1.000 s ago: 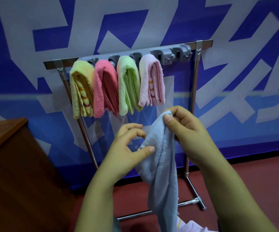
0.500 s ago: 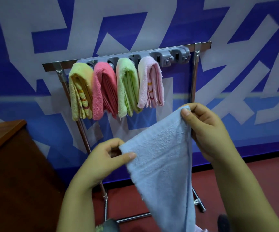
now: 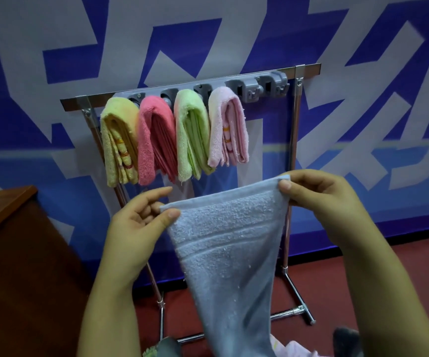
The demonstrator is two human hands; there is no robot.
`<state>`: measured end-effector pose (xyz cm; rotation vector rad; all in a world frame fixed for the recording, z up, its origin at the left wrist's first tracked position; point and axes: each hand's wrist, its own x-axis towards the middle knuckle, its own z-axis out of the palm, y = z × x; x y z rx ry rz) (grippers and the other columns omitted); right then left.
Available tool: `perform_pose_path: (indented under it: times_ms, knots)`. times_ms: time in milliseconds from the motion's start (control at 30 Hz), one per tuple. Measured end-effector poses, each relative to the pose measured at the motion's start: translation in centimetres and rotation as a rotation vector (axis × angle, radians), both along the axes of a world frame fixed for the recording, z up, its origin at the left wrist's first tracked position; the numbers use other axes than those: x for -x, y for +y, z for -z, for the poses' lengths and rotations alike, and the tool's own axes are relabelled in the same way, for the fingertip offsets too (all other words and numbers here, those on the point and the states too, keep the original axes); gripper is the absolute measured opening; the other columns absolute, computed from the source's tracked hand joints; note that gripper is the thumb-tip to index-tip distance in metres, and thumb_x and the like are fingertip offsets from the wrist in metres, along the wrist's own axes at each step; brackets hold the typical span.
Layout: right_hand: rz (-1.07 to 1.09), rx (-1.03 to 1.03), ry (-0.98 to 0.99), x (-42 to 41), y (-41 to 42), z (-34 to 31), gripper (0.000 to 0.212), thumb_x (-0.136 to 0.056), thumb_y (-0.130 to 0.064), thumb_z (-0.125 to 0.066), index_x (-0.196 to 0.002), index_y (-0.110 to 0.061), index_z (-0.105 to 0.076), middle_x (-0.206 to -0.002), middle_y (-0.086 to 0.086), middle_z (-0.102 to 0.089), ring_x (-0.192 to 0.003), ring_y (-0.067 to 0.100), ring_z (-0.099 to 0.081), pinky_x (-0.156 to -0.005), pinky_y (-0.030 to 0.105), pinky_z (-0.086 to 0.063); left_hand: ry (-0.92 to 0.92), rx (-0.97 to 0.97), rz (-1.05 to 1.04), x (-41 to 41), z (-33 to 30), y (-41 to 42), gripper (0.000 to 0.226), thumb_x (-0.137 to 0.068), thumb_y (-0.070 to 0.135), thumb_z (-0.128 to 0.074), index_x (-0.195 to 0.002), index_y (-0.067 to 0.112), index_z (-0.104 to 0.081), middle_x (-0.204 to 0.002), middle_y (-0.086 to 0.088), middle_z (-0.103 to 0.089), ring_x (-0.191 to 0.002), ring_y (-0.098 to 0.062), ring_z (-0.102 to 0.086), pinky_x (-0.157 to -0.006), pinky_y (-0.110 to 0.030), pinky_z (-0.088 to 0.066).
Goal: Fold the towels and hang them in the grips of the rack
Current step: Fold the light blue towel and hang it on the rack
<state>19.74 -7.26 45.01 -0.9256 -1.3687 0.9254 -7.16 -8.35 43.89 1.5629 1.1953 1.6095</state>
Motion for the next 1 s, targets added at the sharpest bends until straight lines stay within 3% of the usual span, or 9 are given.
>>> perform_pose_path:
  times_ms: [133,233,333,467,667,833,1000]
  knots:
    - [-0.199,-0.055,0.134,-0.9,-0.5,-0.3,0.030,-0.061,-0.040,-0.078,-0.079,-0.016,-0.075,-0.078,0.002,-0.074,-0.075,0.015,-0.069,-0.067,0.024,-0.055,-0.059,-0.039,0.089,0.3,-1.1,-1.0,0.011,-0.061,0.026,-0.080,-0.068,0.025,-0.071,-0.064,0.007,-0.065,-0.061,-0.003,-0.059,-0.059,-0.012,-0.049]
    - [-0.302,0.005,0.260,-0.5,-0.5,-0.5,0.028,-0.056,-0.037,-0.081,-0.073,-0.016,-0.075,-0.066,0.000,-0.070,-0.061,0.011,-0.066,-0.057,0.020,-0.053,-0.243,-0.011,0.219,0.5,-1.2,-1.4,0.041,-0.042,0.048,-0.088,-0.065,0.022,-0.067,-0.060,0.007,-0.061,-0.054,-0.004,-0.056,-0.051,-0.013,-0.047]
    - [-0.297,0.202,0.355,0.6,-0.1,-0.7,0.019,-0.061,-0.028,-0.073,-0.072,-0.013,-0.073,-0.051,-0.003,-0.058,-0.049,0.005,-0.056,-0.050,0.017,-0.050,-0.421,0.091,0.212,-0.3,-0.7,-0.7,0.035,-0.045,0.037,-0.089,-0.064,0.021,-0.064,-0.056,0.006,-0.058,-0.047,-0.004,-0.051,-0.046,-0.013,-0.042]
    - [-0.136,0.366,0.387,2.5,0.6,0.1,0.011,-0.088,-0.009,-0.057,-0.084,-0.004,-0.065,-0.049,-0.004,-0.064,-0.050,0.005,-0.061,-0.052,0.017,-0.053,-0.530,0.329,0.050,-1.9,0.1,0.2,0.011,-0.078,0.018,-0.065,-0.071,0.014,-0.057,-0.051,0.003,-0.059,-0.045,-0.008,-0.051,-0.049,-0.021,-0.039]
    - [0.068,0.270,0.289,5.2,0.6,1.0,0.009,-0.087,-0.010,-0.063,-0.085,-0.003,-0.068,-0.049,-0.008,-0.062,-0.043,0.001,-0.056,-0.044,0.014,-0.045,-0.527,0.327,0.090,-5.2,-0.3,-0.3,0.016,-0.088,0.008,-0.057,-0.073,0.010,-0.052,-0.055,0.000,-0.060,-0.047,-0.007,-0.053,-0.044,-0.018,-0.045]
    - [0.133,0.139,0.091,6.5,-0.5,0.7,0.004,-0.083,-0.018,-0.069,-0.083,-0.016,-0.072,-0.078,0.000,-0.075,-0.079,0.012,-0.071,-0.075,0.034,-0.058,-0.433,0.305,0.146,-6.7,-0.6,-1.0,0.010,-0.086,0.009,-0.062,-0.078,0.004,-0.058,-0.060,-0.006,-0.060,-0.052,-0.012,-0.059,-0.054,-0.020,-0.053]
    - [0.057,0.054,0.032,7.5,-1.9,0.1,0.004,-0.082,-0.015,-0.069,-0.083,-0.017,-0.072,-0.081,-0.001,-0.075,-0.080,0.009,-0.071,-0.077,0.031,-0.058,-0.382,0.239,0.135,-7.5,-0.8,-1.5,0.009,-0.086,0.008,-0.062,-0.083,0.000,-0.063,-0.075,-0.014,-0.070,-0.067,-0.018,-0.068,-0.060,-0.023,-0.056]
